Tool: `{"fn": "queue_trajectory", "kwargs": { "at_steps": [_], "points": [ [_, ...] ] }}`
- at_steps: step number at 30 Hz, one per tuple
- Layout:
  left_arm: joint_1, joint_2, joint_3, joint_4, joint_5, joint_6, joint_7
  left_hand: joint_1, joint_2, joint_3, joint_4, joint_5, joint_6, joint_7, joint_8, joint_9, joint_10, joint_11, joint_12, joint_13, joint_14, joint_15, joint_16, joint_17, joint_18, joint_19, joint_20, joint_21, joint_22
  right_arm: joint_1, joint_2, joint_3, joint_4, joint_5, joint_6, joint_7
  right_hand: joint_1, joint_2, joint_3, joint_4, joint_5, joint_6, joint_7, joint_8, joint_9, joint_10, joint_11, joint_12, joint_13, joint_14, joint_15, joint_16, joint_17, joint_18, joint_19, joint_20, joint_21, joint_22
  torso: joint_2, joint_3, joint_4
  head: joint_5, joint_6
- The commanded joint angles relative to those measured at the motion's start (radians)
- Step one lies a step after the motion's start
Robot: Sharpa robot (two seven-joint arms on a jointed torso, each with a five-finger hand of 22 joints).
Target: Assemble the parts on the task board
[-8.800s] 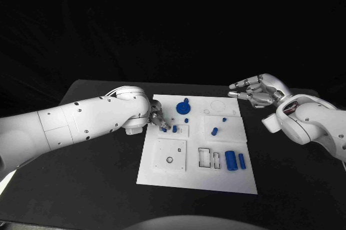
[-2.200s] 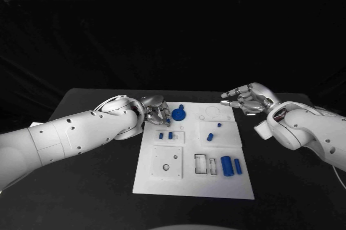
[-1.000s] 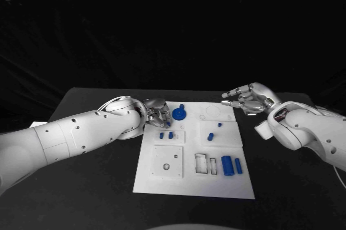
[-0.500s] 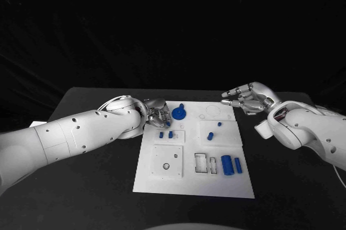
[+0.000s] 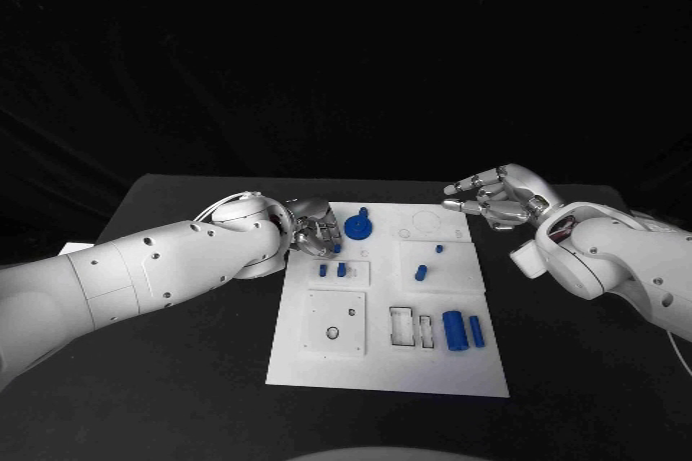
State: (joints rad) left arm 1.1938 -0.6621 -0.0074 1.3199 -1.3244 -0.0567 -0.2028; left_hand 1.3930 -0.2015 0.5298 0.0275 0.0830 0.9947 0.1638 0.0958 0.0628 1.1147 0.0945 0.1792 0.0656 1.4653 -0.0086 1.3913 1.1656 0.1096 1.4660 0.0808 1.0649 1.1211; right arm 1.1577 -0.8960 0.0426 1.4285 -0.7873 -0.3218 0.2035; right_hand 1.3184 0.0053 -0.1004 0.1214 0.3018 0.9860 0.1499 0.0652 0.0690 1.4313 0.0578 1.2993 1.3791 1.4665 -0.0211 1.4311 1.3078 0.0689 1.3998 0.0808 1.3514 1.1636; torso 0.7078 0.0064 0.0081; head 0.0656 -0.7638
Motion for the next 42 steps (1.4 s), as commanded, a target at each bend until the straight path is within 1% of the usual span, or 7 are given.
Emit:
{"fn": "queue_trajectory", "kwargs": {
  "at_steps": [1,9,17,21,27,29,42],
  "points": [
    [-0.001,-0.001,-0.001,0.000,-0.006,0.001,-0.006,-0.012,-0.002,0.004,0.000,-0.004,-0.008,-0.001,-0.006,0.001,-0.009,0.000,-0.005,-0.001,0.031,0.008,-0.008,-0.004,-0.005,0.007,0.007,0.001,0.005,-0.001,0.000,0.000,0.001,-0.004,0.012,0.004,-0.005,0.003,-0.005,-0.002,0.004,-0.002,-0.006,0.006,0.001,-0.004,-0.002,-0.007,0.005,0.052,0.000,-0.003,0.011,0.014,-0.006,0.001,-0.003,0.000,0.000,-0.0002,0.0003,-0.001,0.000],
    [-0.001,-0.007,-0.001,0.001,-0.006,-0.007,-0.009,-0.013,-0.003,0.004,0.000,-0.005,-0.009,0.000,-0.008,0.001,-0.011,0.001,-0.008,0.000,0.030,0.009,-0.009,-0.008,-0.005,0.007,0.008,0.000,0.005,-0.001,-0.002,0.000,-0.002,-0.021,0.018,-0.013,0.002,0.008,-0.007,-0.005,0.002,-0.008,-0.006,0.004,0.000,-0.055,-0.002,-0.106,-0.063,0.050,-0.001,-0.012,-0.003,0.015,-0.008,0.001,-0.009,-0.008,0.000,-0.0004,-0.0006,-0.002,0.001],
    [0.000,-0.047,0.000,0.012,0.102,-0.072,0.047,-0.010,0.007,0.016,-0.003,-0.004,0.016,0.000,0.001,0.006,-0.005,0.000,-0.008,0.002,0.029,0.010,-0.012,-0.016,-0.005,0.007,0.011,0.005,0.010,-0.001,-0.004,0.000,-0.015,-0.193,0.052,-0.095,0.109,0.037,0.066,-0.042,-0.050,0.011,0.004,0.013,0.002,-0.419,0.007,-0.855,-0.619,0.039,0.002,-0.055,-0.058,0.027,-0.032,-0.002,-0.057,-0.078,-0.001,0.0002,-0.0012,-0.008,0.007],
    [0.000,-0.086,0.000,0.026,0.394,-0.178,0.193,-0.014,0.014,0.022,-0.001,-0.005,0.054,0.002,0.018,0.011,0.021,-0.003,0.005,0.008,0.019,0.009,-0.029,-0.049,0.003,-0.006,0.012,-0.031,-0.018,-0.001,-0.006,0.000,-0.010,-0.382,0.073,-0.153,0.165,-0.002,0.150,-0.080,-0.078,0.051,0.009,0.022,0.003,-0.368,0.024,-1.087,-0.886,0.043,0.017,-0.060,-0.063,0.028,-0.025,0.013,-0.061,-0.082,-0.001,0.0009,-0.0011,-0.018,0.015],
    [0.000,-0.128,-0.005,0.058,1.077,-0.217,0.456,-0.052,0.028,-0.009,0.019,-0.007,0.046,0.009,0.017,0.005,-0.014,0.006,0.021,0.008,-0.137,0.021,-0.235,-0.397,0.065,-0.165,0.027,-0.397,-0.303,-0.008,-0.007,0.001,0.017,-0.707,0.111,-0.254,0.157,-0.051,0.239,-0.102,-0.092,0.093,-0.005,0.023,0.003,-0.304,0.018,-1.191,-1.035,0.045,0.015,-0.057,-0.062,0.027,-0.017,0.016,-0.056,-0.075,-0.001,-0.0016,0.0026,-0.033,0.023],
    [0.000,-0.144,-0.007,0.080,1.261,-0.215,0.535,-0.063,0.033,-0.024,0.024,-0.007,0.048,0.005,0.020,0.006,0.001,0.003,0.039,0.013,-0.149,0.020,-0.246,-0.417,0.070,-0.180,0.028,-0.427,-0.326,-0.012,-0.005,0.001,0.027,-0.803,0.127,-0.283,0.145,-0.068,0.266,-0.102,-0.101,0.102,-0.007,0.018,0.003,-0.290,0.016,-1.205,-1.071,0.045,0.014,-0.057,-0.063,0.026,-0.015,0.015,-0.056,-0.075,-0.002,-0.0029,0.0039,-0.038,0.024],
    [-0.008,-0.197,-0.009,0.188,1.503,-0.193,0.635,-0.077,0.051,-0.067,0.027,-0.005,0.057,-0.003,0.032,0.008,0.019,-0.008,0.091,0.030,-0.160,0.012,-0.247,-0.437,0.074,-0.184,0.023,-0.452,-0.345,-0.026,0.024,0.001,0.059,-1.009,0.158,-0.342,0.112,-0.107,0.358,-0.103,-0.123,0.111,-0.009,0.001,0.001,-0.275,0.021,-1.232,-1.171,0.047,0.018,-0.058,-0.067,0.026,-0.010,0.019,-0.058,-0.076,-0.001,-0.0035,0.0031,-0.053,0.031]
  ]
}}
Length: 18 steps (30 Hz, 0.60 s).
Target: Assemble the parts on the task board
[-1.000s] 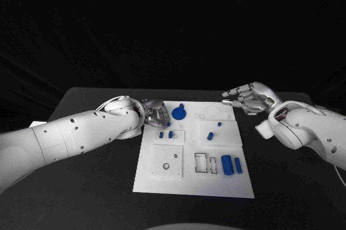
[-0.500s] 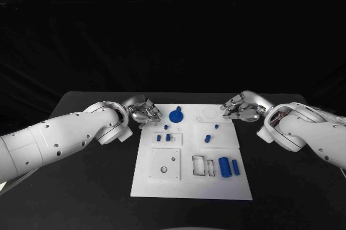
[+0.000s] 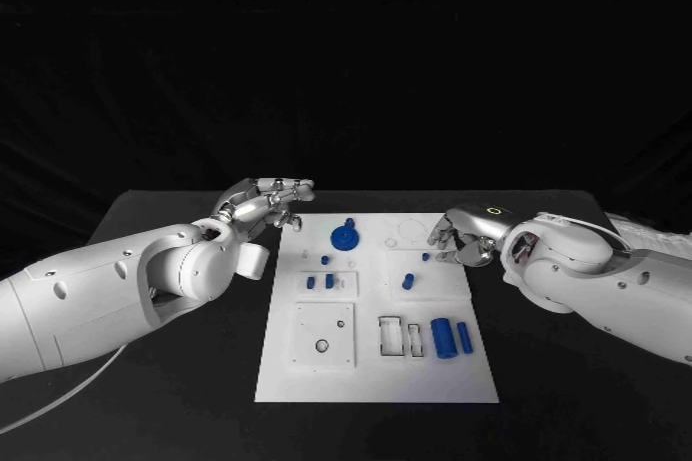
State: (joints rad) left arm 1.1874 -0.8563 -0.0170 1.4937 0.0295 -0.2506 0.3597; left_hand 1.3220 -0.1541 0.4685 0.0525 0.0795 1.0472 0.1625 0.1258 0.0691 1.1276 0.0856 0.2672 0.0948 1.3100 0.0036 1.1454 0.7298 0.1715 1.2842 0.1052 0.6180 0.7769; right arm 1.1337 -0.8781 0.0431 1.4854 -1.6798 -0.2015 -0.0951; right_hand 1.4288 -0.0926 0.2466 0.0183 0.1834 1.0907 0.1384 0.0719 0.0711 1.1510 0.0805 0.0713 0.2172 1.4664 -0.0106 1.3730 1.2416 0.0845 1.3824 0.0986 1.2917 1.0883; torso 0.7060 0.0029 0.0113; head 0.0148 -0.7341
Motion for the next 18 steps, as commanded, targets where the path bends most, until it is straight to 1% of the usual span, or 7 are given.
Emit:
{"fn": "queue_trajectory", "kwargs": {
  "at_steps": [1,3,7,9,14,15,18],
  "points": [
    [-0.002,-0.004,0.000,0.018,0.151,0.002,0.073,-0.006,0.003,-0.007,0.001,-0.002,0.005,-0.002,0.003,0.002,0.006,0.001,0.005,0.001,-0.005,0.000,-0.002,-0.002,0.012,-0.003,-0.002,-0.005,-0.001,-0.002,0.008,0.000,0.002,-0.119,0.039,-0.044,0.000,-0.010,0.016,0.000,-0.005,0.006,0.002,-0.006,-0.002,0.006,-0.001,-0.004,-0.014,0.047,0.007,0.000,-0.002,0.010,0.008,0.001,0.002,0.000,0.001,-0.0002,0.0001,-0.002,0.002],
    [-0.002,-0.007,0.000,0.025,0.155,0.003,0.075,-0.006,0.004,-0.008,0.001,-0.002,0.005,-0.002,0.003,0.002,0.006,0.000,0.007,0.002,-0.006,-0.001,-0.003,-0.005,0.012,-0.002,-0.002,-0.006,-0.002,-0.003,0.014,0.000,0.001,-0.124,0.041,-0.044,-0.002,-0.013,0.031,-0.001,-0.007,0.006,0.002,-0.007,-0.002,0.005,-0.001,-0.005,-0.026,0.047,0.008,0.000,-0.002,0.010,0.007,0.002,0.001,-0.002,0.001,-0.0005,0.0002,-0.004,0.002],
    [-0.003,-0.012,0.000,0.031,0.159,0.003,0.077,-0.005,0.005,-0.010,0.000,-0.002,0.006,-0.002,0.004,0.002,0.006,0.000,0.009,0.003,-0.007,-0.001,-0.004,-0.007,0.012,-0.002,-0.002,-0.006,-0.002,-0.003,0.025,0.000,-0.002,-0.129,0.052,-0.044,-0.009,-0.021,0.059,-0.002,-0.013,0.003,0.003,-0.008,-0.002,0.003,0.000,-0.006,-0.049,0.046,0.008,-0.001,-0.004,0.010,0.007,0.002,0.000,-0.003,0.001,0.0003,0.0009,-0.006,0.001],
    [-0.003,-0.014,0.000,0.034,0.160,0.004,0.077,-0.004,0.005,-0.011,0.000,-0.001,0.006,-0.003,0.004,0.002,0.006,0.000,0.010,0.003,-0.008,-0.001,-0.005,-0.010,0.012,-0.002,-0.002,-0.007,-0.003,-0.003,0.029,0.000,-0.004,-0.130,0.059,-0.044,-0.012,-0.023,0.070,-0.002,-0.017,0.003,0.003,-0.008,-0.002,0.003,0.000,-0.005,-0.058,0.046,0.009,-0.001,-0.004,0.010,0.007,0.002,0.000,-0.003,0.001,0.0012,0.0010,-0.006,0.000],
    [-0.003,-0.017,0.000,0.037,0.160,0.005,0.075,-0.003,0.006,-0.012,-0.002,-0.001,0.005,-0.003,0.005,0.001,0.005,0.000,0.012,0.004,-0.009,-0.001,-0.005,-0.012,0.012,-0.002,-0.003,-0.008,-0.003,-0.004,0.042,0.000,-0.012,-0.131,0.083,-0.044,-0.017,-0.024,0.104,-0.005,-0.026,0.006,0.003,-0.007,-0.002,0.009,0.000,-0.003,-0.078,0.047,0.008,0.000,-0.004,0.010,0.008,0.003,0.000,-0.002,0.001,0.0012,0.0013,-0.005,-0.002],
    [-0.003,-0.017,0.000,0.038,0.161,0.005,0.074,-0.003,0.006,-0.012,-0.002,-0.001,0.005,-0.003,0.005,0.001,0.005,0.000,0.012,0.004,-0.009,-0.001,-0.005,-0.012,0.012,-0.002,-0.003,-0.008,-0.003,-0.005,0.044,0.000,-0.013,-0.131,0.089,-0.044,-0.018,-0.024,0.112,-0.005,-0.028,0.007,0.003,-0.007,-0.001,0.011,0.000,-0.003,-0.082,0.047,0.008,0.000,-0.004,0.010,0.008,0.003,0.000,-0.002,0.001,0.0015,0.0005,-0.003,-0.003],
    [-0.003,-0.018,0.000,0.040,0.161,0.005,0.073,-0.002,0.006,-0.013,-0.003,0.000,0.005,-0.002,0.005,0.001,0.003,0.000,0.014,0.004,-0.010,-0.001,-0.007,-0.015,0.012,-0.002,-0.003,-0.008,-0.004,-0.007,0.050,0.000,-0.016,-0.130,0.104,-0.043,-0.022,-0.025,0.134,-0.008,-0.037,0.011,0.002,-0.006,-0.001,0.015,-0.001,-0.002,-0.093,0.047,0.008,0.001,-0.004,0.010,0.009,0.002,0.000,-0.002,0.001,0.0017,0.0006,-0.002,-0.004]
  ]
}}
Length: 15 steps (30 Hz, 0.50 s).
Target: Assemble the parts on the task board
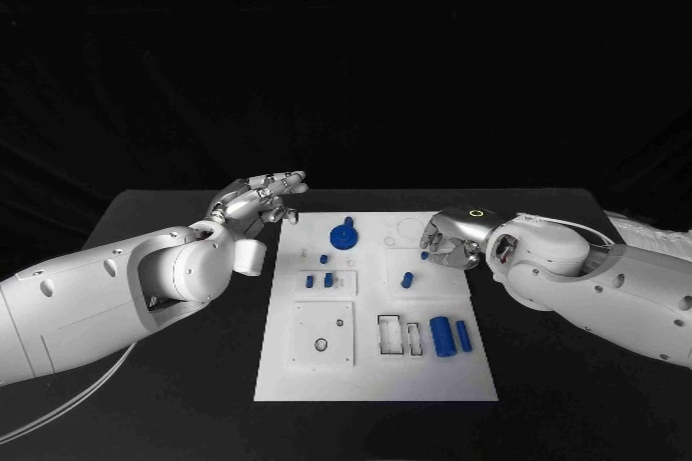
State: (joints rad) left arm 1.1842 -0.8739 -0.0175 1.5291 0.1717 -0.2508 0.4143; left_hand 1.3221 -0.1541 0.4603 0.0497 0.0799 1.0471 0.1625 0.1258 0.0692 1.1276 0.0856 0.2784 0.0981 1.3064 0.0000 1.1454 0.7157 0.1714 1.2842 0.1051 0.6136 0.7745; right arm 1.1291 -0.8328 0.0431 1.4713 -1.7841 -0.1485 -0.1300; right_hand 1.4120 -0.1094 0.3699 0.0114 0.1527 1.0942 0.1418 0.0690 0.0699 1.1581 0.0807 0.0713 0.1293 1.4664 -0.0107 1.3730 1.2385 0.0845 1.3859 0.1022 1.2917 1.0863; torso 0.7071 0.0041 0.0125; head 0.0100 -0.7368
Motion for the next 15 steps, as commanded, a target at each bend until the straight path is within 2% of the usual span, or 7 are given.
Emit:
{"fn": "queue_trajectory", "kwargs": {
  "at_steps": [1,15],
  "points": [
    [0.000,-0.001,0.001,0.005,0.019,0.005,0.018,-0.002,0.006,-0.005,0.000,-0.001,0.005,-0.002,0.005,0.001,0.003,0.000,0.002,0.001,-0.007,0.002,-0.007,-0.001,0.012,-0.002,-0.003,-0.004,-0.001,-0.003,0.006,0.000,-0.003,-0.025,0.055,-0.008,-0.006,-0.008,0.018,-0.002,-0.009,0.009,-0.001,-0.003,0.001,0.010,-0.001,-0.002,-0.009,0.047,0.008,0.001,-0.001,0.010,0.005,-0.001,0.000,0.000,0.000,0.0004,-0.0003,0.004,-0.001],
    [0.000,-0.005,0.001,0.005,0.019,0.004,0.011,0.011,0.014,-0.007,-0.012,0.004,0.003,-0.001,0.006,0.000,-0.006,0.000,0.014,0.004,-0.011,0.002,-0.010,-0.013,0.011,-0.001,-0.004,-0.009,-0.005,-0.005,0.024,-0.003,-0.015,-0.020,0.099,-0.012,-0.024,-0.006,0.074,-0.005,-0.051,0.023,-0.003,-0.003,0.002,0.023,-0.004,-0.002,-0.035,0.047,0.006,0.001,-0.003,0.011,0.005,-0.004,-0.001,-0.002,0.000,0.0009,-0.0020,0.008,-0.005]
  ]
}}
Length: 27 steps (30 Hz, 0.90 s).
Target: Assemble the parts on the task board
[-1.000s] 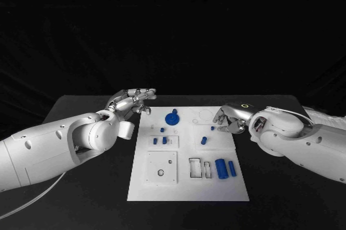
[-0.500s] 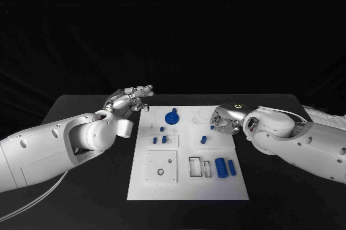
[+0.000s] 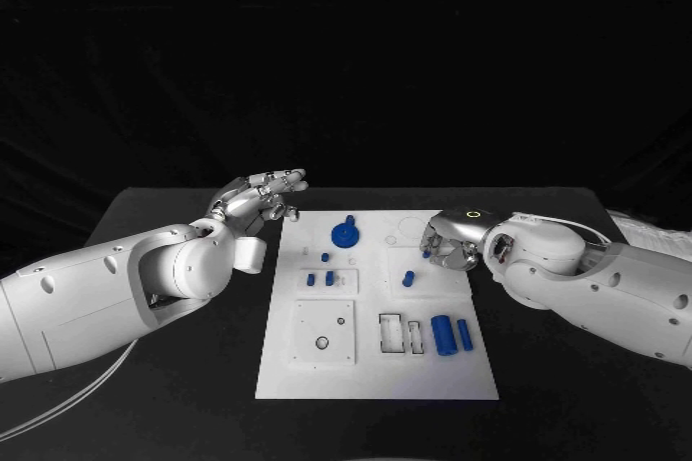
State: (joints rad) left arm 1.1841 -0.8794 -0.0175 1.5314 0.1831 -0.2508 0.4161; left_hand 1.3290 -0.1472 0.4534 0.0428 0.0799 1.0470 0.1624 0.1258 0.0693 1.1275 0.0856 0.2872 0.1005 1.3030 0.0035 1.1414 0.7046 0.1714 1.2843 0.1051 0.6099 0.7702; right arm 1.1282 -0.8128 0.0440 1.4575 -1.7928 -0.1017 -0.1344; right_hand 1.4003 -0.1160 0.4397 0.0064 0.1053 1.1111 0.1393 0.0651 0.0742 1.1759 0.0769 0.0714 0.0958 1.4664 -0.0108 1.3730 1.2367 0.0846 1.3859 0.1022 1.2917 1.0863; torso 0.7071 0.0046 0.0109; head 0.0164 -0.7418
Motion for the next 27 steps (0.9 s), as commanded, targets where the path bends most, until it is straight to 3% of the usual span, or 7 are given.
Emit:
{"fn": "queue_trajectory", "kwargs": {
  "at_steps": [1,27],
  "points": [
    [0.000,0.000,0.001,0.002,0.007,0.004,0.008,0.007,0.009,0.001,-0.007,0.005,0.003,-0.001,0.007,0.000,-0.007,0.000,0.007,0.002,-0.008,-0.002,-0.006,-0.003,0.011,-0.001,-0.004,-0.006,-0.001,-0.004,0.005,-0.004,-0.002,-0.011,0.056,-0.009,-0.012,0.001,0.005,0.000,-0.004,0.006,-0.001,0.001,-0.002,0.006,0.000,-0.002,-0.002,0.047,0.006,0.001,-0.001,0.011,0.005,-0.004,-0.001,-0.002,0.000,0.0004,-0.0005,0.002,0.000],
    [0.000,-0.001,0.001,0.000,0.007,0.003,-0.004,0.015,0.011,0.001,-0.015,0.005,0.001,0.000,0.008,0.000,-0.012,0.001,0.013,0.003,-0.011,-0.002,-0.008,-0.010,0.011,0.000,-0.005,-0.008,-0.003,-0.009,0.036,-0.009,-0.022,-0.011,0.067,-0.006,-0.021,0.011,0.042,-0.004,-0.019,0.031,-0.003,0.008,0.003,0.029,-0.003,0.005,-0.016,0.047,0.003,0.003,0.001,0.010,0.006,-0.006,0.000,0.001,0.001,0.0004,0.0005,0.007,-0.011]
  ]
}}
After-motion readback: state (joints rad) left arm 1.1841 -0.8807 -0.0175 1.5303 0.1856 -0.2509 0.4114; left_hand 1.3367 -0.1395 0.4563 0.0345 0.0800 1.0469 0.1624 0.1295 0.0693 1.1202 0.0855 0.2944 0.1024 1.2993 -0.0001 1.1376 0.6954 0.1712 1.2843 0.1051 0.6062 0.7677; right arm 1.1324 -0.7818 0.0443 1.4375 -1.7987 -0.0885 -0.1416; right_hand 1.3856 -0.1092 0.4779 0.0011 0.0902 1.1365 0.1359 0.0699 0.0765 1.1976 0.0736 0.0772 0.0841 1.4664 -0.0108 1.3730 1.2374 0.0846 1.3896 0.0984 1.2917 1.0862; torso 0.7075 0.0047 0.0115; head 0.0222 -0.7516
